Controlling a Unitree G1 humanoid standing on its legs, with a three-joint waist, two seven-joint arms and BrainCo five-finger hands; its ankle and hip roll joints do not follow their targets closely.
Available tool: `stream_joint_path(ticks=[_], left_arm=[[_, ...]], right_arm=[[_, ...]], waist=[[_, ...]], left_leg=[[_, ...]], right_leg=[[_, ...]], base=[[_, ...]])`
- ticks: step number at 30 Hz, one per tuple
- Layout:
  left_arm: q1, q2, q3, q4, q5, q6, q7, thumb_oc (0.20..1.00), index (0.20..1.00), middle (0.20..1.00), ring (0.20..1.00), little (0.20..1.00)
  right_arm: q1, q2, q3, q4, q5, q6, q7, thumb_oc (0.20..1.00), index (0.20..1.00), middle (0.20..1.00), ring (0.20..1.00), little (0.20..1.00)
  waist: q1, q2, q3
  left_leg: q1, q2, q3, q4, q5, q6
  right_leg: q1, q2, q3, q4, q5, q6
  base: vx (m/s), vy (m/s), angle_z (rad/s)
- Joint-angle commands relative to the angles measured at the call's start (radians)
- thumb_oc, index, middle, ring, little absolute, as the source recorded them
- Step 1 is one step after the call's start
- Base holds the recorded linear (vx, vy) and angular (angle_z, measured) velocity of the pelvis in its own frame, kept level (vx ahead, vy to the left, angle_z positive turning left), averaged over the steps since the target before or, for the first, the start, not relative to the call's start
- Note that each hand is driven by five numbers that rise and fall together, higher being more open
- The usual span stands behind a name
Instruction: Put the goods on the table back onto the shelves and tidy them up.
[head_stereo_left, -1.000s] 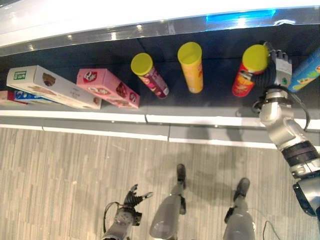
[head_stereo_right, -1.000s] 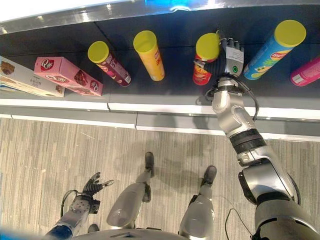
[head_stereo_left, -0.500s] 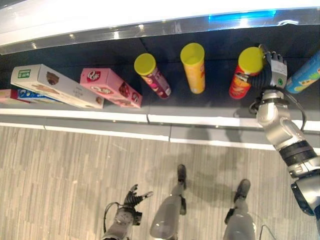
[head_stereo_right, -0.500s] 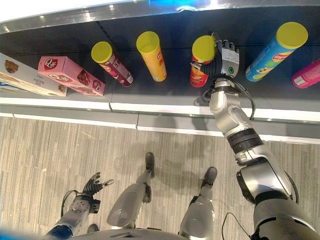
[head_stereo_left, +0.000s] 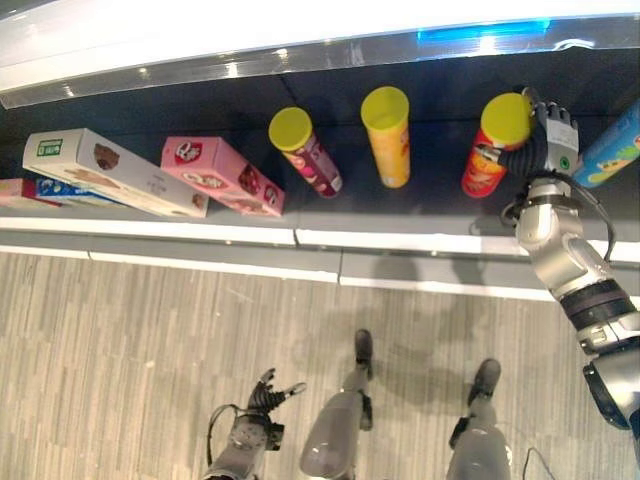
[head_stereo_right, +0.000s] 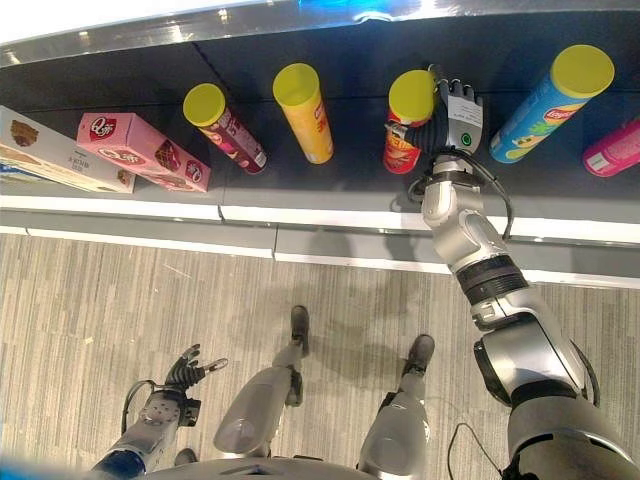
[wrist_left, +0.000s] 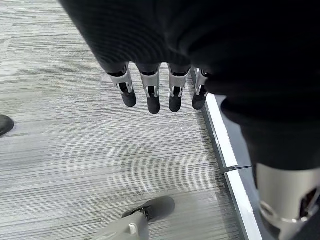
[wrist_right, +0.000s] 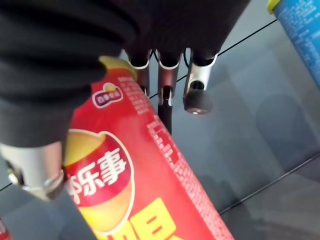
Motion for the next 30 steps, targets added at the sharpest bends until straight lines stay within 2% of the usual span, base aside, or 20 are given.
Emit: stream_joint_path(ticks=[1,21,22,30], left_arm=[[-0.027,0.019,-0.06,0.019,-0.01,-0.008,0.024,1.0,1.0,1.0,1.0,1.0],[-0.028,0.02,-0.059,0.026,-0.009,-0.006,0.024,1.0,1.0,1.0,1.0,1.0],[-0.029,0.021,-0.059,0.021,-0.01,-0.006,0.024,1.0,1.0,1.0,1.0,1.0],[-0.025,0.023,-0.057,0.019,-0.008,-0.002,0.021,1.0,1.0,1.0,1.0,1.0]], right_arm=[[-0.081,-0.047,0.027,0.058,-0.006,-0.009,-0.032,0.2,0.2,0.2,0.2,0.2],[-0.065,-0.039,0.027,0.078,-0.001,-0.007,-0.028,0.2,0.2,0.2,0.2,0.2],[-0.064,-0.038,0.027,0.078,0.008,-0.01,-0.028,1.0,1.0,1.0,1.0,1.0],[-0.056,-0.033,0.022,0.052,0.012,-0.012,-0.029,1.0,1.0,1.0,1.0,1.0]], waist=[[0.031,-0.019,-0.022],[0.027,-0.022,-0.026],[0.026,-0.023,-0.027],[0.025,-0.026,-0.033]], left_leg=[[0.017,0.051,-0.018,0.013,-0.061,-0.091],[0.021,0.054,-0.014,0.013,-0.063,-0.091],[0.021,0.054,-0.013,0.013,-0.063,-0.091],[0.026,0.053,-0.013,0.013,-0.065,-0.091]], right_leg=[[0.013,-0.07,0.026,0.114,-0.075,0.048],[0.01,-0.068,0.03,0.117,-0.075,0.047],[0.011,-0.068,0.028,0.117,-0.075,0.047],[0.019,-0.067,0.025,0.115,-0.075,0.048]], base=[[0.0,0.0,0.0],[0.0,0.0,0.0],[0.0,0.0,0.0],[0.0,0.0,0.0]])
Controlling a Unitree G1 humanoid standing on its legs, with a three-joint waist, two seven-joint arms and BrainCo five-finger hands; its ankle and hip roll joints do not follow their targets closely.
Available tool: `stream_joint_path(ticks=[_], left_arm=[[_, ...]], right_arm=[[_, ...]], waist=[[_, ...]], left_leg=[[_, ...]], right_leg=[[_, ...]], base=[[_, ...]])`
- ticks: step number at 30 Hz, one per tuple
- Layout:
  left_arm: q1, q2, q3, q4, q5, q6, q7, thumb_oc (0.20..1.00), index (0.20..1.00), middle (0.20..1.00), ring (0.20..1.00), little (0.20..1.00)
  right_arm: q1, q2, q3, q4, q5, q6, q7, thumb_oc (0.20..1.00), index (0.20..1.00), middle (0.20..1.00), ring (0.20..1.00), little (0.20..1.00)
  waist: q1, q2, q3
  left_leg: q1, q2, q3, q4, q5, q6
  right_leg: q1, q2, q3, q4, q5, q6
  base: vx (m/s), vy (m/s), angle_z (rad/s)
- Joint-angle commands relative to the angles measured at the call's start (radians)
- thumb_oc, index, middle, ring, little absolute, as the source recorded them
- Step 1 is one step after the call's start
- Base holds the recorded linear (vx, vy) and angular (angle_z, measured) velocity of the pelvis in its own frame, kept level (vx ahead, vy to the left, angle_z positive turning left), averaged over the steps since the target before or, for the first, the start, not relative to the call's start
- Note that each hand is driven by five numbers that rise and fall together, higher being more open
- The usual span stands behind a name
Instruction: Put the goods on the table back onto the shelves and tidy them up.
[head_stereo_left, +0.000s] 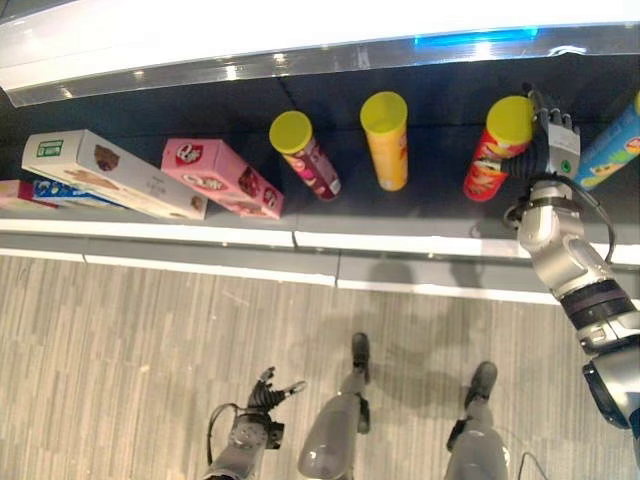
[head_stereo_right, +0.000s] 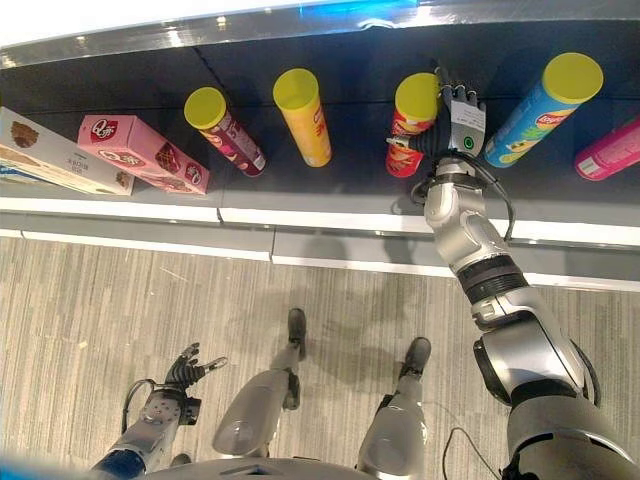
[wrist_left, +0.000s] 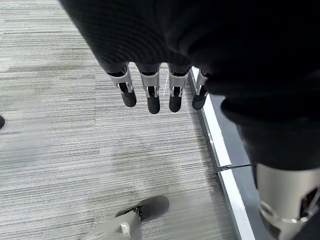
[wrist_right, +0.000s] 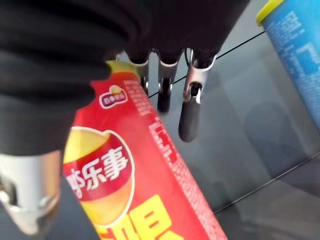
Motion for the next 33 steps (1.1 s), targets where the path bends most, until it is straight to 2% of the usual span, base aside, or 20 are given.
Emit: stream_joint_path(ticks=[1,5,10,13,14,15,17,19,20,21,22,24,25,27,31,33], left_arm=[[-0.026,0.023,-0.056,0.029,-0.008,-0.002,0.019,1.0,1.0,1.0,1.0,1.0],[-0.034,0.024,-0.055,0.038,-0.002,0.006,0.019,1.0,1.0,1.0,1.0,1.0],[-0.04,0.018,-0.043,0.06,0.023,0.031,0.02,1.0,1.0,1.0,1.0,1.0],[-0.043,0.012,-0.025,0.079,0.038,0.047,0.029,1.0,1.0,1.0,1.0,1.0],[-0.043,0.008,0.001,0.098,0.052,0.059,0.032,1.0,1.0,1.0,1.0,1.0],[-0.041,0.01,-0.002,0.099,0.053,0.058,0.032,1.0,1.0,1.0,1.0,1.0],[-0.037,0.008,0.024,0.108,0.059,0.068,0.032,1.0,1.0,1.0,1.0,1.0],[-0.031,0.012,0.05,0.124,0.08,0.075,0.02,1.0,1.0,1.0,1.0,1.0],[-0.031,0.012,0.049,0.124,0.081,0.075,0.02,1.0,1.0,1.0,1.0,1.0],[-0.023,0.023,0.079,0.152,0.113,0.082,-0.029,1.0,1.0,1.0,1.0,1.0],[-0.024,0.023,0.079,0.152,0.113,0.082,-0.03,1.0,1.0,1.0,1.0,1.0],[-0.028,0.031,0.086,0.182,0.136,0.084,-0.063,1.0,1.0,1.0,1.0,1.0],[-0.04,0.044,0.084,0.197,0.16,0.083,-0.094,1.0,1.0,1.0,1.0,1.0],[-0.051,0.06,0.082,0.212,0.176,0.076,-0.111,1.0,1.0,1.0,1.0,1.0],[-0.104,0.094,0.056,0.241,0.193,0.072,-0.136,1.0,1.0,1.0,1.0,1.0],[-0.118,0.1,0.053,0.228,0.177,0.07,-0.148,1.0,1.0,1.0,1.0,1.0]], right_arm=[[-0.051,-0.034,0.022,0.006,0.01,-0.014,-0.03,1.0,1.0,1.0,1.0,1.0],[-0.038,-0.044,0.007,-0.044,-0.005,-0.01,-0.039,1.0,1.0,1.0,1.0,1.0],[0.074,-0.051,-0.08,-0.239,-0.05,-0.006,-0.063,1.0,1.0,1.0,1.0,1.0],[0.2,-0.049,-0.153,-0.379,-0.043,-0.028,-0.05,1.0,1.0,1.0,1.0,1.0],[0.302,-0.036,-0.206,-0.476,-0.001,-0.061,-0.023,1.0,1.0,1.0,1.0,1.0],[0.315,-0.036,-0.215,-0.488,-0.001,-0.059,-0.018,1.0,1.0,1.0,1.0,1.0],[0.431,-0.011,-0.256,-0.569,0.098,-0.11,0.05,1.0,1.0,1.0,1.0,1.0],[0.567,0.025,-0.284,-0.603,0.297,-0.178,0.176,1.0,1.0,1.0,1.0,1.0],[0.57,0.025,-0.286,-0.605,0.298,-0.178,0.178,1.0,1.0,1.0,1.0,1.0],[0.734,0.073,-0.31,-0.621,0.589,-0.245,0.38,1.0,1.0,1.0,1.0,1.0],[0.735,0.073,-0.311,-0.622,0.589,-0.245,0.381,1.0,1.0,1.0,1.0,1.0],[0.827,0.097,-0.31,-0.594,0.776,-0.248,0.522,1.0,1.0,1.0,1.0,1.0],[0.89,0.097,-0.277,-0.571,0.856,-0.233,0.627,1.0,1.0,1.0,1.0,1.0],[0.922,0.081,-0.242,-0.546,0.916,-0.212,0.718,1.0,1.0,1.0,1.0,1.0],[0.959,0.095,-0.208,-0.418,1.049,-0.169,0.821,1.0,1.0,1.0,1.0,1.0],[0.968,0.106,-0.205,-0.313,1.063,-0.156,0.832,1.0,1.0,1.0,1.0,1.0]], waist=[[0.028,-0.012,-0.018],[0.021,-0.018,-0.021],[0.0,-0.041,-0.038],[-0.022,-0.065,-0.049],[-0.044,-0.082,-0.055],[-0.041,-0.084,-0.057],[-0.061,-0.101,-0.065],[-0.083,-0.123,-0.072],[-0.082,-0.124,-0.074],[-0.117,-0.147,-0.085],[-0.116,-0.148,-0.087],[-0.143,-0.158,-0.094],[-0.164,-0.167,-0.097],[-0.183,-0.183,-0.092],[-0.207,-0.206,-0.074],[-0.208,-0.207,-0.078]], left_leg=[[0.025,0.052,-0.016,0.013,-0.066,-0.092],[0.029,0.054,-0.015,0.013,-0.068,-0.092],[0.045,0.057,-0.006,0.013,-0.081,-0.087],[0.059,0.06,0.003,0.013,-0.092,-0.082],[0.071,0.061,0.01,0.013,-0.101,-0.077],[0.072,0.06,0.01,0.013,-0.101,-0.077],[0.087,0.058,0.02,0.013,-0.111,-0.069],[0.112,0.055,0.034,0.013,-0.123,-0.064],[0.109,0.053,0.034,0.013,-0.12,-0.063],[0.144,0.047,0.058,0.013,-0.138,-0.052],[0.14,0.045,0.058,0.013,-0.136,-0.051],[0.163,0.04,0.073,0.013,-0.144,-0.047],[0.185,0.034,0.09,0.013,-0.152,-0.037],[0.201,0.032,0.112,0.013,-0.155,-0.025],[0.222,0.06,0.16,0.013,-0.149,-0.031],[0.231,0.084,0.187,0.013,-0.144,-0.035]], right_leg=[[0.019,-0.068,0.024,0.115,-0.077,0.049],[0.023,-0.068,0.021,0.114,-0.077,0.05],[0.03,-0.066,0.024,0.116,-0.073,0.052],[0.032,-0.065,0.027,0.118,-0.067,0.053],[0.035,-0.064,0.032,0.118,-0.064,0.053],[0.037,-0.065,0.031,0.118,-0.064,0.053],[0.04,-0.064,0.038,0.121,-0.061,0.053],[0.048,-0.064,0.05,0.13,-0.054,0.053],[0.045,-0.065,0.051,0.129,-0.05,0.053],[0.051,-0.067,0.071,0.147,-0.035,0.053],[0.048,-0.068,0.072,0.145,-0.031,0.053],[0.048,-0.069,0.093,0.164,-0.01,0.053],[0.037,-0.069,0.116,0.192,0.0,0.053],[0.003,-0.067,0.144,0.234,0.034,0.053],[-0.016,-0.038,0.132,0.223,0.048,0.053],[-0.005,-0.047,0.12,0.217,0.043,0.053]], base=[[0.0,0.0,0.0],[0.0,0.0,0.0],[0.0,0.0,0.0],[0.01,0.016,-0.01],[0.03,0.045,-0.03],[0.03,0.049,-0.01],[0.03,0.046,-0.03],[0.02,0.061,-0.23],[0.06,0.133,-0.29],[0.04,0.107,-0.24],[0.06,0.146,-0.21],[0.03,0.146,-0.32],[0.02,0.194,-0.28],[-0.03,0.141,-0.4],[-0.06,0.017,-0.65],[-0.08,-0.056,-0.94]])
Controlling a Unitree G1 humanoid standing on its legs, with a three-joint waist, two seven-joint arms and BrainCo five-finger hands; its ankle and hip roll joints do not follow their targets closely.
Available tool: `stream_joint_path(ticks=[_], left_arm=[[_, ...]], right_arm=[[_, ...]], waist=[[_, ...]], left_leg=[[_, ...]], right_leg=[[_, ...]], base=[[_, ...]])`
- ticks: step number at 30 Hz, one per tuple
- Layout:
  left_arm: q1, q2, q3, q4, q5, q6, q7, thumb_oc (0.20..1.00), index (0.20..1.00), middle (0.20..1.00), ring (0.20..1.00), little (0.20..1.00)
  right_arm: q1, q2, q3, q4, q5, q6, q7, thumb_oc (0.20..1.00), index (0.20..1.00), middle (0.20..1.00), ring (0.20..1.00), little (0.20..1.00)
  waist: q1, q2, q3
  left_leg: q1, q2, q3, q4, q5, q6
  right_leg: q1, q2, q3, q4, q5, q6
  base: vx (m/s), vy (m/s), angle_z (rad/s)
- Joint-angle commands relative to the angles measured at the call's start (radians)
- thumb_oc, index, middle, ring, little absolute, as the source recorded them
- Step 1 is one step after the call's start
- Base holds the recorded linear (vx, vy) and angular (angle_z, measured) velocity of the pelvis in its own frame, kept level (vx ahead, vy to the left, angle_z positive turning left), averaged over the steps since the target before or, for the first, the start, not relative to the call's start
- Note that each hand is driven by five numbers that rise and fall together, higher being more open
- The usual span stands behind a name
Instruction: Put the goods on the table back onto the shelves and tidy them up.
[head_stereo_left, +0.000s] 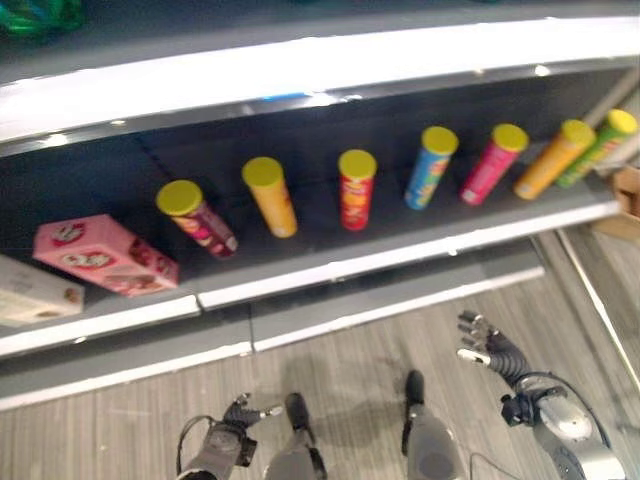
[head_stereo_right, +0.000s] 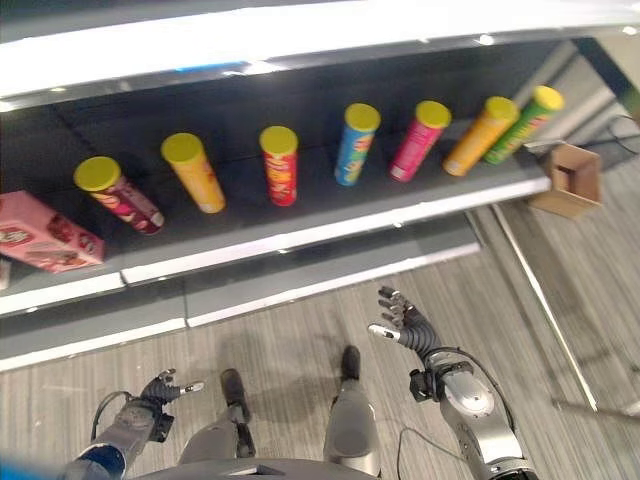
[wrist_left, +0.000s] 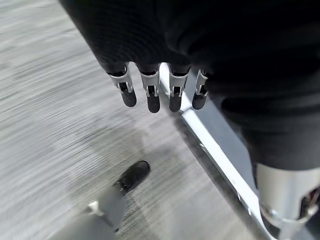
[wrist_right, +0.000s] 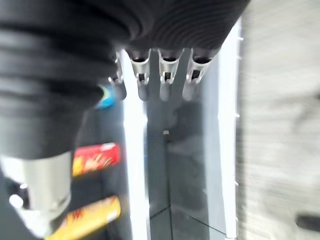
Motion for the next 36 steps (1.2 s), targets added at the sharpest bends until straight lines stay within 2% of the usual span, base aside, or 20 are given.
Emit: stream_joint_path(ticks=[1,4,9,11,12,14,15,17,19,20,21,22,23,24,26,27,28,30,31,36], left_arm=[[-0.015,-0.004,0.019,-0.011,0.007,-0.022,-0.026,1.0,1.0,1.0,1.0,1.0],[-0.022,0.008,0.012,-0.022,-0.022,-0.021,-0.039,1.0,1.0,1.0,1.0,1.0],[-0.018,0.032,-0.007,-0.035,-0.033,-0.02,-0.057,1.0,1.0,1.0,1.0,1.0],[0.0,0.047,0.018,-0.027,-0.034,-0.023,-0.051,1.0,1.0,1.0,1.0,1.0],[0.021,0.048,0.038,-0.024,-0.036,-0.026,-0.05,1.0,1.0,1.0,1.0,1.0],[0.035,0.04,0.052,-0.021,-0.042,-0.025,-0.046,1.0,1.0,1.0,1.0,1.0],[0.064,0.037,0.074,-0.02,-0.057,-0.029,-0.044,1.0,1.0,1.0,1.0,1.0],[0.106,0.003,0.115,-0.016,-0.07,-0.023,-0.04,1.0,1.0,1.0,1.0,1.0],[0.124,-0.017,0.134,-0.037,-0.07,-0.014,-0.037,1.0,1.0,1.0,1.0,1.0],[0.124,-0.017,0.134,-0.037,-0.07,-0.014,-0.037,1.0,1.0,1.0,1.0,1.0],[0.141,-0.047,0.157,-0.045,-0.079,-0.015,-0.027,1.0,1.0,1.0,1.0,1.0],[0.141,-0.047,0.157,-0.044,-0.079,-0.015,-0.027,1.0,1.0,1.0,1.0,1.0],[0.169,-0.072,0.147,-0.052,-0.079,-0.026,-0.029,1.0,1.0,1.0,1.0,1.0],[0.17,-0.072,0.146,-0.052,-0.079,-0.026,-0.029,1.0,1.0,1.0,1.0,1.0],[0.195,-0.094,0.125,-0.063,-0.07,-0.035,-0.033,1.0,1.0,1.0,1.0,1.0],[0.196,-0.101,0.115,-0.062,-0.067,-0.036,-0.031,1.0,1.0,1.0,1.0,1.0],[0.196,-0.106,0.106,-0.055,-0.057,-0.036,-0.024,1.0,1.0,1.0,1.0,1.0],[0.196,-0.106,0.106,-0.055,-0.057,-0.036,-0.024,1.0,1.0,1.0,1.0,1.0],[0.178,-0.089,0.114,-0.048,-0.035,-0.036,-0.017,1.0,1.0,1.0,1.0,1.0],[0.181,-0.091,0.122,-0.038,-0.01,-0.028,-0.015,1.0,1.0,1.0,1.0,1.0]], right_arm=[[-0.093,-0.042,-0.035,0.069,0.066,-0.001,0.029,1.0,1.0,1.0,1.0,1.0],[-0.117,-0.014,-0.054,0.316,-0.032,0.018,-0.021,1.0,1.0,1.0,1.0,1.0],[-0.142,0.018,-0.153,0.627,-0.135,0.052,-0.097,1.0,1.0,1.0,1.0,1.0],[-0.126,0.01,-0.215,0.613,-0.119,0.053,-0.108,1.0,1.0,1.0,1.0,1.0],[-0.12,-0.004,-0.23,0.582,-0.114,0.046,-0.115,1.0,1.0,1.0,1.0,1.0],[-0.123,-0.013,-0.24,0.557,-0.1,0.041,-0.122,1.0,1.0,1.0,1.0,1.0],[-0.112,-0.024,-0.268,0.517,-0.069,0.031,-0.126,1.0,1.0,1.0,1.0,1.0],[-0.069,-0.05,-0.319,0.38,-0.029,-0.01,-0.158,1.0,1.0,1.0,1.0,1.0],[-0.047,-0.069,-0.353,0.302,-0.048,-0.036,-0.199,1.0,1.0,1.0,1.0,1.0],[-0.047,-0.069,-0.354,0.302,-0.048,-0.035,-0.199,1.0,1.0,1.0,1.0,1.0],[-0.078,-0.078,-0.39,0.193,-0.044,-0.065,-0.257,1.0,1.0,1.0,1.0,1.0],[-0.077,-0.078,-0.39,0.192,-0.044,-0.065,-0.257,1.0,1.0,1.0,1.0,1.0],[-0.11,-0.088,-0.402,0.119,-0.065,-0.084,-0.288,1.0,1.0,1.0,1.0,1.0],[-0.109,-0.088,-0.402,0.117,-0.065,-0.083,-0.289,1.0,1.0,1.0,1.0,1.0],[-0.143,-0.108,-0.407,0.078,-0.106,-0.096,-0.323,1.0,1.0,1.0,1.0,1.0],[-0.154,-0.112,-0.403,0.062,-0.127,-0.096,-0.334,1.0,1.0,1.0,1.0,1.0],[-0.162,-0.123,-0.417,0.027,-0.15,-0.097,-0.359,1.0,1.0,1.0,1.0,1.0],[-0.161,-0.123,-0.418,0.025,-0.151,-0.095,-0.359,1.0,1.0,1.0,1.0,1.0],[-0.178,-0.135,-0.447,-0.035,-0.187,-0.104,-0.393,1.0,1.0,1.0,1.0,1.0],[-0.201,-0.149,-0.451,-0.093,-0.236,-0.107,-0.415,1.0,1.0,1.0,1.0,1.0]], waist=[[0.017,0.069,0.038],[0.023,0.07,0.007],[0.036,0.062,-0.061],[0.033,0.057,-0.08],[0.036,0.064,-0.081],[0.034,0.07,-0.078],[0.033,0.078,-0.077],[0.014,0.118,-0.06],[0.001,0.133,-0.05],[0.001,0.133,-0.049],[0.013,0.126,-0.036],[0.012,0.126,-0.036],[0.043,0.119,-0.022],[0.04,0.119,-0.024],[0.069,0.118,-0.021],[0.078,0.123,-0.018],[0.087,0.136,-0.018],[0.086,0.136,-0.022],[0.076,0.147,-0.017],[0.082,0.168,-0.013]], left_leg=[[0.049,0.064,-0.043,0.013,-0.099,-0.029],[0.042,0.118,0.019,0.024,-0.079,-0.041],[0.031,0.214,0.074,0.092,-0.078,-0.092],[0.046,0.284,0.112,0.145,-0.059,-0.135],[0.058,0.328,0.131,0.162,-0.047,-0.155],[0.067,0.356,0.144,0.172,-0.035,-0.162],[0.084,0.393,0.161,0.172,-0.009,-0.175],[0.081,0.489,0.148,0.218,0.198,-0.175],[0.085,0.542,0.2,0.265,0.285,-0.175],[0.086,0.542,0.2,0.265,0.285,-0.175],[0.043,0.479,0.177,0.374,0.202,-0.158],[0.041,0.48,0.175,0.376,0.2,-0.158],[-0.03,0.322,0.031,0.403,0.072,-0.08],[-0.036,0.319,0.028,0.407,0.068,-0.078],[-0.066,0.153,-0.103,0.376,-0.045,-0.034],[-0.073,0.109,-0.133,0.347,-0.067,-0.026],[-0.119,0.062,-0.14,0.282,-0.021,-0.029],[-0.12,0.059,-0.14,0.272,-0.014,-0.029],[-0.167,0.061,-0.002,0.179,0.037,-0.062],[-0.117,0.058,0.047,0.122,0.068,-0.031]], right_leg=[[0.065,-0.082,-0.022,0.139,-0.054,0.083],[0.11,-0.134,-0.037,0.152,-0.052,0.072],[0.189,-0.195,-0.066,0.123,0.047,0.083],[0.198,-0.162,-0.082,0.085,-0.003,0.083],[0.203,-0.14,-0.1,0.083,-0.078,0.083],[0.199,-0.123,-0.1,0.087,-0.123,0.083],[0.204,-0.104,-0.109,0.093,-0.2,0.083],[0.239,0.011,-0.098,0.089,-0.284,0.033],[0.301,0.082,-0.118,0.031,-0.309,-0.013],[0.303,0.083,-0.118,0.03,-0.309,-0.013],[0.331,0.133,-0.084,-0.018,-0.329,-0.053],[0.33,0.133,-0.084,-0.019,-0.329,-0.053],[0.326,0.147,-0.047,-0.028,-0.313,-0.072],[0.325,0.145,-0.05,-0.028,-0.313,-0.07],[0.325,0.151,-0.009,-0.036,-0.307,-0.068],[0.333,0.16,0.005,-0.039,-0.309,-0.066],[0.346,0.176,0.015,-0.046,-0.309,-0.067],[0.341,0.175,0.013,-0.046,-0.307,-0.067],[0.374,0.207,0.006,-0.052,-0.332,-0.07],[0.413,0.244,0.013,-0.041,-0.35,-0.073]], base=[[-0.13,-0.118,-1.08],[-0.1,-0.166,-0.8],[-0.04,-0.391,-0.84],[-0.06,-0.474,-0.67],[-0.08,-0.439,-1.03],[-0.06,-0.316,-0.99],[-0.04,-0.481,-0.71],[-0.06,-0.644,-0.43],[-0.02,-0.373,-0.04],[-0.01,-0.529,0.17],[-0.01,-0.382,0.09],[-0.1,-0.591,-0.2],[-0.09,-0.201,-0.75],[-0.06,-0.26,-0.92],[0.1,-0.1,-1.12],[0.18,-0.106,-1.19],[0.14,-0.075,-0.54],[0.14,-0.065,-0.15],[0.14,-0.081,-0.35],[0.19,-0.003,-0.12]])
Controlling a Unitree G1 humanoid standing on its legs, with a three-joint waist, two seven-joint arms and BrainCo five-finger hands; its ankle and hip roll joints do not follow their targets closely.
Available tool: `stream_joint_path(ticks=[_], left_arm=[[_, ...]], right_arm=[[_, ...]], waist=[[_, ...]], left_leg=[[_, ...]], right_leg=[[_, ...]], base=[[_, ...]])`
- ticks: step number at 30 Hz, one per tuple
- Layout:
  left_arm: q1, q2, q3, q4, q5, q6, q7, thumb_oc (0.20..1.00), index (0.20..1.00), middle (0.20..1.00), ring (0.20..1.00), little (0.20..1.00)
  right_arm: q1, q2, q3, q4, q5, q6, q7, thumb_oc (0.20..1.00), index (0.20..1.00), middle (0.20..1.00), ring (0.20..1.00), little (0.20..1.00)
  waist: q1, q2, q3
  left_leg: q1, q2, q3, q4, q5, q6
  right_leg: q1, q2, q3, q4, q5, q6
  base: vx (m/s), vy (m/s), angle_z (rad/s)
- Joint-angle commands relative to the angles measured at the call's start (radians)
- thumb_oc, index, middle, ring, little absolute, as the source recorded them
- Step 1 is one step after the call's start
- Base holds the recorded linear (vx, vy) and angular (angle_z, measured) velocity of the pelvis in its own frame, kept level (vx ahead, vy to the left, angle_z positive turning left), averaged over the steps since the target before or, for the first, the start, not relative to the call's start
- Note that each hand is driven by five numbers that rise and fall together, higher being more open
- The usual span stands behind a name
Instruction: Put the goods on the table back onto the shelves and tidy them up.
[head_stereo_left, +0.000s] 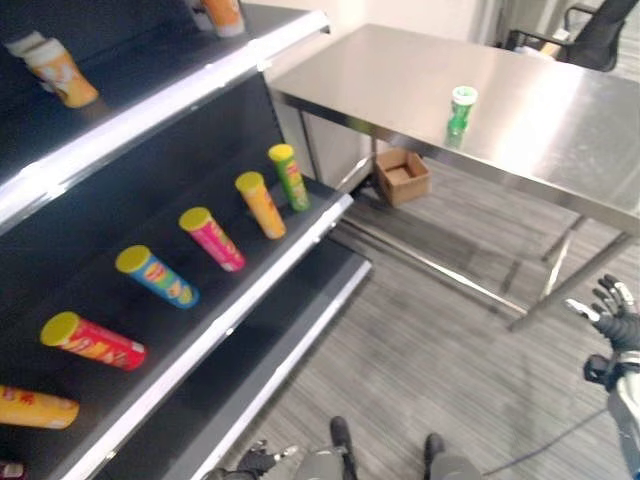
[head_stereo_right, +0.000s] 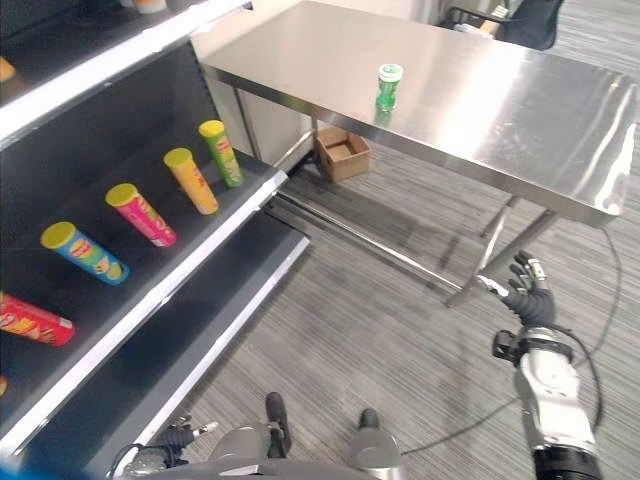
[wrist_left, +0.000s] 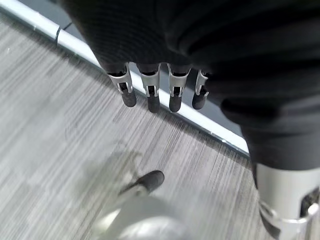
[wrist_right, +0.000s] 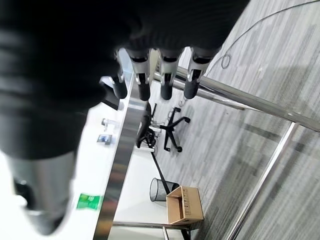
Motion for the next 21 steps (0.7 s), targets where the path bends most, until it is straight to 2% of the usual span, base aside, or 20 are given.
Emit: stream_joint_path(ticks=[1,3,4,5,7,8,9,10,11,12,13,14,15,16,17,20,21], left_arm=[[-0.015,0.009,-0.007,0.005,0.041,-0.007,0.019,1.0,1.0,1.0,1.0,1.0],[-0.015,0.009,-0.007,0.005,0.041,-0.007,0.02,1.0,1.0,1.0,1.0,1.0],[-0.008,0.002,0.005,-0.016,0.007,-0.016,0.031,1.0,1.0,1.0,1.0,1.0],[-0.004,-0.001,0.004,-0.023,0.002,-0.016,0.031,1.0,1.0,1.0,1.0,1.0],[-0.004,-0.001,0.006,-0.025,0.001,-0.016,0.031,1.0,1.0,1.0,1.0,1.0],[0.002,-0.004,-0.001,-0.039,-0.008,-0.014,0.026,1.0,1.0,1.0,1.0,1.0],[0.002,0.0,-0.013,-0.035,-0.004,-0.009,0.026,1.0,1.0,1.0,1.0,1.0],[0.002,-0.001,-0.014,-0.034,-0.003,-0.008,0.025,1.0,1.0,1.0,1.0,1.0],[0.002,0.002,-0.016,-0.03,0.002,-0.004,0.022,1.0,1.0,1.0,1.0,1.0],[0.0,0.005,-0.015,-0.024,0.003,-0.002,0.022,1.0,1.0,1.0,1.0,1.0],[-0.001,0.005,-0.014,-0.024,0.003,-0.002,0.022,1.0,1.0,1.0,1.0,1.0],[0.002,0.011,-0.016,-0.017,0.012,-0.002,0.022,1.0,1.0,1.0,1.0,1.0],[-0.002,0.011,-0.019,-0.004,0.017,-0.003,0.019,1.0,1.0,1.0,1.0,1.0],[-0.007,0.012,-0.019,0.028,0.026,-0.002,0.017,1.0,1.0,1.0,1.0,1.0],[-0.01,0.012,-0.018,0.035,0.028,-0.002,0.016,1.0,1.0,1.0,1.0,1.0],[-0.011,0.012,-0.019,0.035,0.028,-0.002,0.016,1.0,1.0,1.0,1.0,1.0],[-0.01,0.023,0.004,0.059,0.036,-0.002,0.013,1.0,1.0,1.0,1.0,1.0]], right_arm=[[-0.078,-0.069,-0.031,-0.069,-0.063,-0.056,-0.037,1.0,1.0,1.0,1.0,1.0],[-0.078,-0.069,-0.031,-0.069,-0.064,-0.056,-0.037,1.0,1.0,1.0,1.0,1.0],[-0.098,-0.101,-0.026,-0.082,-0.11,-0.045,-0.042,1.0,1.0,1.0,1.0,1.0],[-0.104,-0.109,-0.026,-0.08,-0.12,-0.038,-0.04,1.0,1.0,1.0,1.0,1.0],[-0.106,-0.108,-0.025,-0.081,-0.12,-0.038,-0.04,1.0,1.0,1.0,1.0,1.0],[-0.116,-0.138,-0.04,-0.076,-0.151,-0.022,-0.04,1.0,1.0,1.0,1.0,1.0],[-0.114,-0.153,-0.061,-0.074,-0.159,-0.016,-0.041,1.0,1.0,1.0,1.0,1.0],[-0.113,-0.153,-0.062,-0.073,-0.159,-0.015,-0.041,1.0,1.0,1.0,1.0,1.0],[-0.111,-0.157,-0.071,-0.075,-0.177,-0.015,-0.05,1.0,1.0,1.0,1.0,1.0],[-0.107,-0.168,-0.078,-0.072,-0.197,-0.017,-0.062,1.0,1.0,1.0,1.0,1.0],[-0.108,-0.167,-0.078,-0.073,-0.198,-0.018,-0.062,1.0,1.0,1.0,1.0,1.0],[-0.101,-0.183,-0.105,-0.07,-0.213,-0.011,-0.063,1.0,1.0,1.0,1.0,1.0],[-0.101,-0.199,-0.129,-0.062,-0.21,-0.013,-0.074,1.0,1.0,1.0,1.0,1.0],[-0.082,-0.233,-0.181,-0.042,-0.203,-0.012,-0.088,1.0,1.0,1.0,1.0,1.0],[-0.072,-0.245,-0.201,-0.036,-0.203,-0.007,-0.094,1.0,1.0,1.0,1.0,1.0],[-0.071,-0.245,-0.202,-0.037,-0.202,-0.007,-0.094,1.0,1.0,1.0,1.0,1.0],[-0.056,-0.277,-0.253,-0.02,-0.208,-0.001,-0.109,1.0,1.0,1.0,1.0,1.0]], waist=[[0.013,-0.012,-0.018],[0.014,-0.013,-0.018],[0.025,-0.031,-0.045],[0.026,-0.038,-0.052],[0.029,-0.034,-0.048],[0.026,-0.043,-0.046],[0.014,-0.047,-0.031],[0.013,-0.053,-0.035],[0.01,-0.053,-0.026],[0.008,-0.062,-0.028],[0.007,-0.059,-0.025],[0.014,-0.061,-0.036],[0.012,-0.055,-0.037],[-0.003,-0.061,-0.053],[-0.007,-0.066,-0.056],[-0.007,-0.065,-0.055],[-0.023,-0.082,-0.059]], left_leg=[[-0.052,0.017,0.021,-0.059,0.139,-0.032],[-0.051,0.016,0.023,-0.059,0.139,-0.032],[0.0,0.013,0.078,-0.065,0.099,-0.005],[0.029,-0.002,0.078,-0.072,0.065,-0.004],[0.024,0.008,0.096,-0.071,0.082,0.006],[0.072,-0.011,0.089,-0.074,0.038,0.019],[0.099,-0.025,0.092,-0.079,0.031,0.048],[0.105,-0.039,0.076,-0.083,0.014,0.041],[0.115,-0.039,0.082,-0.089,0.023,0.057],[0.138,-0.053,0.063,-0.095,-0.007,0.05],[0.129,-0.045,0.076,-0.092,0.009,0.058],[0.146,-0.046,0.039,-0.105,-0.023,0.039],[0.133,-0.037,0.032,-0.105,-0.012,0.038],[0.129,-0.045,-0.014,-0.109,-0.024,0.023],[0.131,-0.048,-0.033,-0.109,-0.033,0.016],[0.132,-0.047,-0.034,-0.108,-0.035,0.016],[0.158,-0.042,-0.077,-0.108,-0.057,-0.005]], right_leg=[[0.191,0.023,0.014,-0.234,0.057,0.081],[0.192,0.021,0.016,-0.233,0.056,0.082],[0.18,-0.024,-0.006,-0.124,0.031,0.102],[0.177,-0.047,-0.014,-0.072,0.016,0.116],[0.167,-0.041,-0.014,-0.068,0.025,0.112],[0.128,-0.085,-0.045,0.087,0.052,0.153],[0.054,-0.122,-0.066,0.258,0.105,0.178],[0.055,-0.133,-0.056,0.268,0.089,0.189],[0.021,-0.147,-0.071,0.324,0.143,0.194],[0.014,-0.194,-0.077,0.349,0.148,0.206],[0.009,-0.191,-0.089,0.346,0.16,0.195],[0.009,-0.267,-0.129,0.288,0.124,0.181],[-0.011,-0.289,-0.143,0.23,0.144,0.167],[-0.03,-0.298,-0.089,0.069,0.177,0.173],[-0.035,-0.298,-0.063,-0.011,0.209,0.183],[-0.029,-0.296,-0.066,-0.02,0.213,0.184],[-0.096,-0.303,0.01,-0.155,0.297,0.216]], base=[[0.23,0.075,-0.12],[0.2,0.095,-0.12],[0.34,0.188,-0.06],[0.28,0.182,-0.25],[0.07,0.063,-0.48],[0.13,0.14,-0.35],[0.19,0.156,-0.01],[0.0,0.079,0.39],[0.1,0.023,0.57],[-0.01,0.0,0.5],[0.15,-0.076,0.27],[0.03,-0.132,0.24],[0.18,-0.237,0.17],[0.11,-0.236,0.17],[0.15,-0.182,0.36],[0.07,-0.096,0.69],[0.2,-0.295,0.7]])
